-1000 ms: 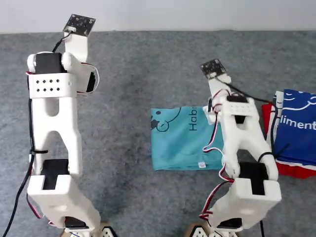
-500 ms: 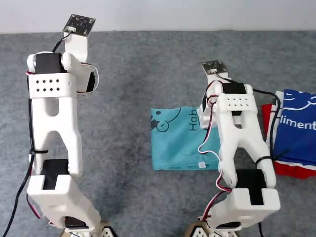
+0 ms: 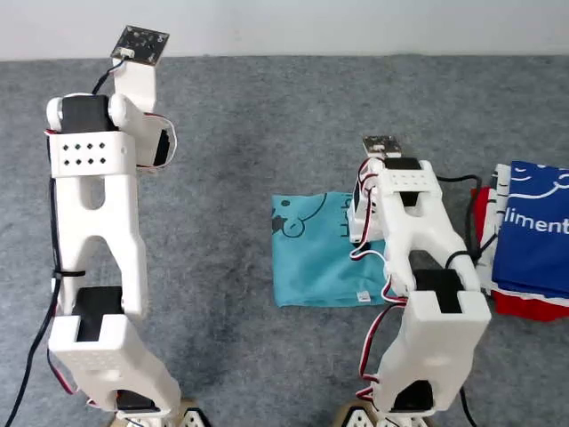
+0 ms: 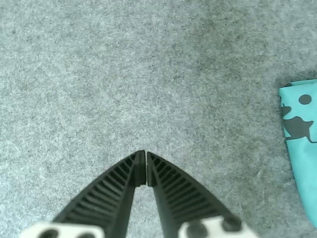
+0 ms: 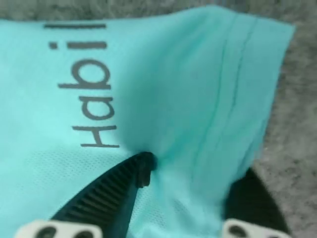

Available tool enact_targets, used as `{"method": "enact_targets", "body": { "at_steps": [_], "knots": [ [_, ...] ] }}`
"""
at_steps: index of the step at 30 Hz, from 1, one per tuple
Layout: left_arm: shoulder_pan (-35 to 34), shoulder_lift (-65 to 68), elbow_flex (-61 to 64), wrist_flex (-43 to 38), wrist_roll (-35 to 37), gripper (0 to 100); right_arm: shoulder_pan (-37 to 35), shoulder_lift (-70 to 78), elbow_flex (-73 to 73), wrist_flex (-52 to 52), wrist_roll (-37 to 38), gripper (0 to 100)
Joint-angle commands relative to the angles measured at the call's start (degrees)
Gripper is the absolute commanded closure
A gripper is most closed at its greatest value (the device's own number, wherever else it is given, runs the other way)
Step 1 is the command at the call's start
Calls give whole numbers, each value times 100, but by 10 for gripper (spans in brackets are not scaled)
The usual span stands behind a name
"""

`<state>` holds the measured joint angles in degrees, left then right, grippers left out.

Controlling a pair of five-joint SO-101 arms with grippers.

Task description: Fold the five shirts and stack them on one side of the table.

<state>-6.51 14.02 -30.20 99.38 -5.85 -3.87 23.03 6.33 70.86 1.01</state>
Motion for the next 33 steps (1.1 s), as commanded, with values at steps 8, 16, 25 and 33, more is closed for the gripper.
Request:
{"method": "enact_targets", "body": {
  "at_steps": [8, 16, 25, 33],
  "knots": [
    [-18, -334, -40, 114, -70, 987, 409, -233, -404, 189, 2022, 988],
    [-18, -334, -40, 114, -70, 987, 1138, -215, -1741, -145, 5776, 989],
    [-9, -334, -40, 114, -70, 987, 901, 470, -1996, -822, 7385, 970],
    [-9, -334, -40, 114, -79, 987, 936, 286, -2919, -725, 4378, 739]
  ]
}}
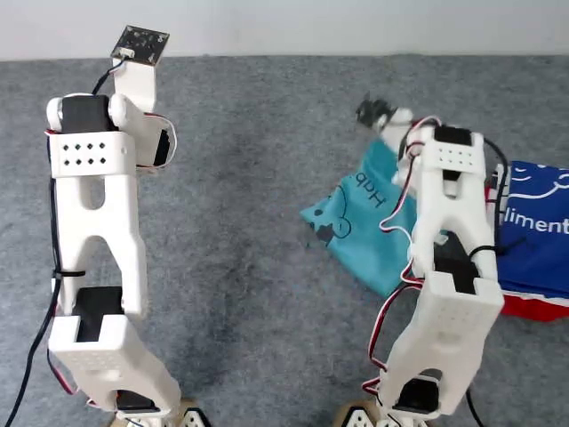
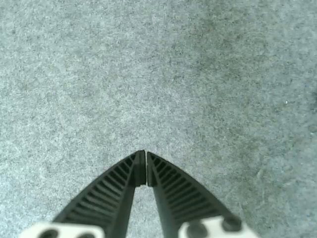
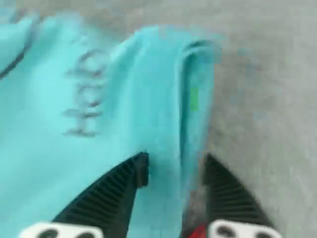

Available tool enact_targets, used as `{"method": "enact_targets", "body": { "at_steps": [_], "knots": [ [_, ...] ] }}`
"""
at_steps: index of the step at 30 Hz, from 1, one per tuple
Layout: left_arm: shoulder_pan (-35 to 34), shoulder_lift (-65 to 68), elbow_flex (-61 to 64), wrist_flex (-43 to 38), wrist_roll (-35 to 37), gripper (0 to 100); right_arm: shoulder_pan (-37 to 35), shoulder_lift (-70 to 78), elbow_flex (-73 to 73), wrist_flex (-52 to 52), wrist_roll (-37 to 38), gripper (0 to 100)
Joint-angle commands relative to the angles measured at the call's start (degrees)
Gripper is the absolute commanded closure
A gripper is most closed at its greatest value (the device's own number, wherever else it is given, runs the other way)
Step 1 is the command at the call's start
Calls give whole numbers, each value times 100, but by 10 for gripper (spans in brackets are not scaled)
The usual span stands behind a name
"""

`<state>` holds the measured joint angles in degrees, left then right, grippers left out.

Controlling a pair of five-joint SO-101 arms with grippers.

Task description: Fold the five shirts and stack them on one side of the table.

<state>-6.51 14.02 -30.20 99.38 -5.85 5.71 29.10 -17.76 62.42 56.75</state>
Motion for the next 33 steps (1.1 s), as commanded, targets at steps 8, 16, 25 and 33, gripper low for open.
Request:
{"method": "enact_targets", "body": {
  "at_steps": [8, 16, 25, 33],
  "knots": [
    [-9, -334, -40, 105, -79, 987, -189, -655, -615, 1244, -4141, 737],
    [-9, -334, -40, 105, -79, 987, -453, -1077, -642, 3099, -6075, 738],
    [-9, -325, -40, 105, -79, 987, -681, -725, -527, 3055, -8571, 533],
    [-9, -325, -40, 114, -79, 987, -673, 611, -519, 1719, -9495, 499]
  ]
}}
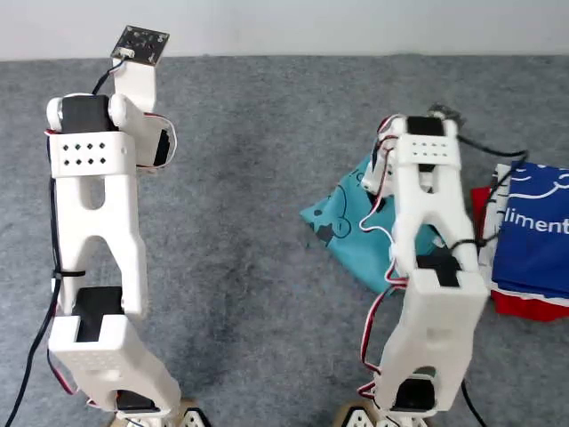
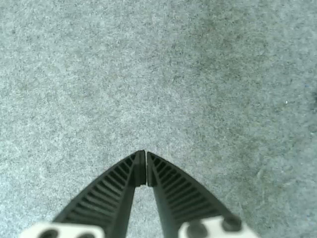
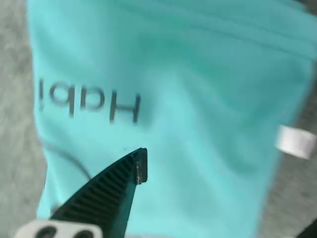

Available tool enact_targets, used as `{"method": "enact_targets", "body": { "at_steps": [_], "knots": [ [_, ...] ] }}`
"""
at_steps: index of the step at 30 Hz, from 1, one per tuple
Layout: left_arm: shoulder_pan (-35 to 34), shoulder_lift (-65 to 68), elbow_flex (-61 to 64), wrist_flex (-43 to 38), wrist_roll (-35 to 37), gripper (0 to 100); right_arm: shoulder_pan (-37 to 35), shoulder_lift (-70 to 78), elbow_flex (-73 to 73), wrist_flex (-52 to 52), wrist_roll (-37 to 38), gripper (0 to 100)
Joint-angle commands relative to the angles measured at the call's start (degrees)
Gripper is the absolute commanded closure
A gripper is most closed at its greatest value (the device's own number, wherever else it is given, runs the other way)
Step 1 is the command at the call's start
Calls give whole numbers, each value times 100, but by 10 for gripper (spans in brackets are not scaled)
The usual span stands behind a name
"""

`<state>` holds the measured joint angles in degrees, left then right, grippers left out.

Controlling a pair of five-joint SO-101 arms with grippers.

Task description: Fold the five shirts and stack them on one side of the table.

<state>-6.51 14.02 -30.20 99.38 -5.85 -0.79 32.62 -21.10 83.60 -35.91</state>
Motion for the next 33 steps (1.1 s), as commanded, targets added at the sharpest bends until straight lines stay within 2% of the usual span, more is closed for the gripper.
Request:
{"method": "enact_targets", "body": {
  "at_steps": [1, 8, 17, 20, 24, 33],
  "knots": [
    [-9, -325, -40, 114, -79, 987, -22, 444, -185, -549, -290, 511],
    [-18, -334, -40, 114, -79, 987, 4, 1349, -404, -875, -352, 630],
    [-18, -334, -40, 114, -79, 987, 198, 1420, -563, -382, -325, 996],
    [-18, -334, -40, 114, -79, 987, 374, 1411, -563, -233, -88, 987],
    [-18, -334, -40, 114, -79, 987, 462, 1138, -589, -13, 879, 989],
    [-18, -334, -40, 114, -79, 987, 497, -725, -589, 1051, 2409, 989]
  ]
}}
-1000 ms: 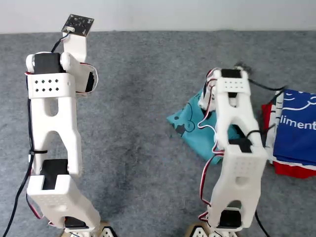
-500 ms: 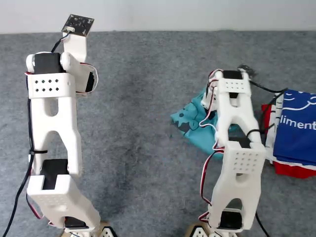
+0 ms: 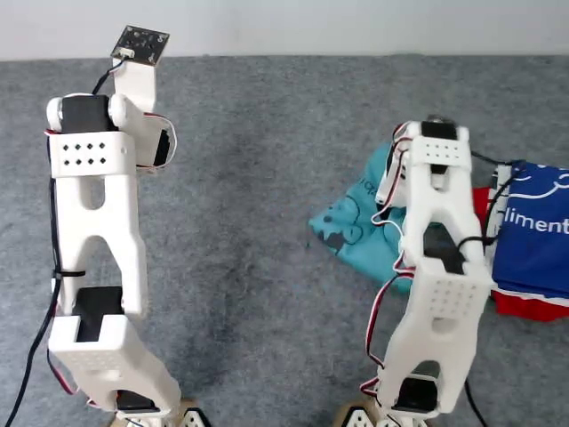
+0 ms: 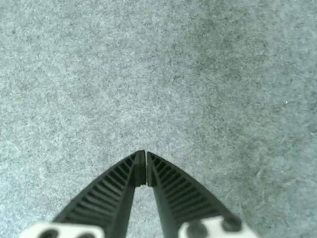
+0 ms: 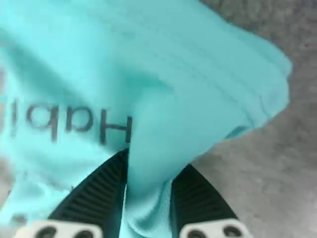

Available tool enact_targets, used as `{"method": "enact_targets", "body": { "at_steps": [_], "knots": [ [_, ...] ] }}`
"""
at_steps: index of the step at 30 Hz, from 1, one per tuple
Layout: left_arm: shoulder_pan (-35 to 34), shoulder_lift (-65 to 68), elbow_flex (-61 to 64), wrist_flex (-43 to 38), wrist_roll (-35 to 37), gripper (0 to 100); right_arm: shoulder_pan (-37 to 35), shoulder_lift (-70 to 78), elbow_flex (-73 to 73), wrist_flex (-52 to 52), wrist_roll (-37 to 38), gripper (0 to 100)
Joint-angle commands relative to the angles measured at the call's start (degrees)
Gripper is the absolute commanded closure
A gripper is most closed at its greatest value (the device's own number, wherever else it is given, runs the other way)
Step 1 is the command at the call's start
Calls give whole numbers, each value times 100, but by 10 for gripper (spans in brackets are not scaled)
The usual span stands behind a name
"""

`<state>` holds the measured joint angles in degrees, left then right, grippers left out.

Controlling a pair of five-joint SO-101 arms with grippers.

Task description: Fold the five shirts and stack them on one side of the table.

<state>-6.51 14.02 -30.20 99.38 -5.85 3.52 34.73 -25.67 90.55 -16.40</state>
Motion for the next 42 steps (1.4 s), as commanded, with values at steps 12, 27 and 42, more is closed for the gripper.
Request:
{"method": "enact_targets", "body": {
  "at_steps": [12, 27, 42],
  "knots": [
    [-18, -334, -40, 114, -79, 987, 1077, -3002, -132, 1182, 2233, 990],
    [-18, -334, -40, 114, -79, 987, 3020, -3503, -141, 690, 4026, 990],
    [-18, -334, -40, 114, -79, 987, 3802, -2659, -105, -708, 4721, 990]
  ]
}}
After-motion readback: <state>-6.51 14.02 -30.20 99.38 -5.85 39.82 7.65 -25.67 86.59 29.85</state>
